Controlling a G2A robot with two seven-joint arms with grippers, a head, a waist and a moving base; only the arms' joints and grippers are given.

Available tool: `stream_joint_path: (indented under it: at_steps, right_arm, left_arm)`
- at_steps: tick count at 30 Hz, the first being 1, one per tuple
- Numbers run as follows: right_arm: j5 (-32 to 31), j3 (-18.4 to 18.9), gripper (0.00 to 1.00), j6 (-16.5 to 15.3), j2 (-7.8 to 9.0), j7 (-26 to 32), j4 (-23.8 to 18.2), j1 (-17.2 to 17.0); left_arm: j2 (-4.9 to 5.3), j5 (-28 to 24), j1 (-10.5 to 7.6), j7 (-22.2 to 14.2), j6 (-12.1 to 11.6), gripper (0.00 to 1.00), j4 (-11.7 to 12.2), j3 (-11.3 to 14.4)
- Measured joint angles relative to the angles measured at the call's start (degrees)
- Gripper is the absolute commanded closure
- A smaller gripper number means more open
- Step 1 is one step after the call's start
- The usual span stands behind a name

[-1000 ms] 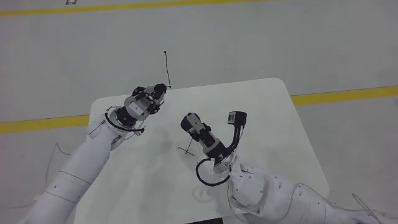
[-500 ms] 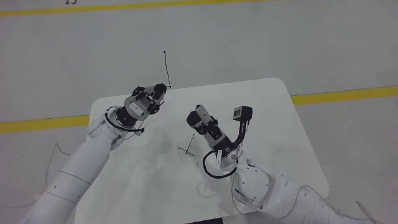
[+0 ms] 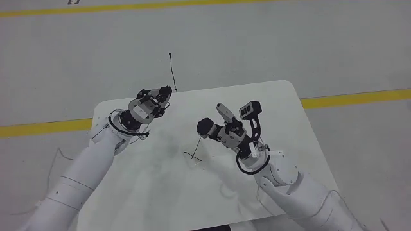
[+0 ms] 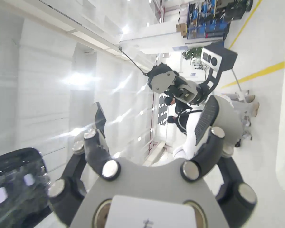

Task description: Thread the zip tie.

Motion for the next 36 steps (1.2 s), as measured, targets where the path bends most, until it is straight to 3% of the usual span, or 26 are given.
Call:
stream_joint_path:
  at_steps: [11, 20, 29, 34, 36]
  right_arm:
    - [1.8, 0.4, 0.00, 0.0, -0.18, -0.5, -0.1, -0.5]
    - [13.6, 4.9, 0.00, 0.0, -1.35, 12.5, 2.4, -1.7]
    - [18.8, 0.6, 0.00, 0.0, -4.33, 14.5, 5.9, 5.2]
    - [22.2, -2.8, 0.00, 1.1, -6.35, 12.8, 8.5, 10.5]
    - [22.8, -3.1, 0.00, 1.2, -6.54, 12.9, 8.9, 11.1]
  left_arm:
    - [0.00, 0.0, 0.00, 0.0, 0.0, 1.00, 0.0, 0.0]
    - [0.00, 0.0, 0.00, 0.0, 0.0, 1.00, 0.0, 0.0]
    - [0.00, 0.0, 0.00, 0.0, 0.0, 1.00, 0.0, 0.0]
    - [0.00, 0.0, 0.00, 0.0, 0.0, 1.00, 0.0, 0.0]
    - [0.00, 0.0, 0.00, 0.0, 0.0, 1.00, 0.0, 0.0]
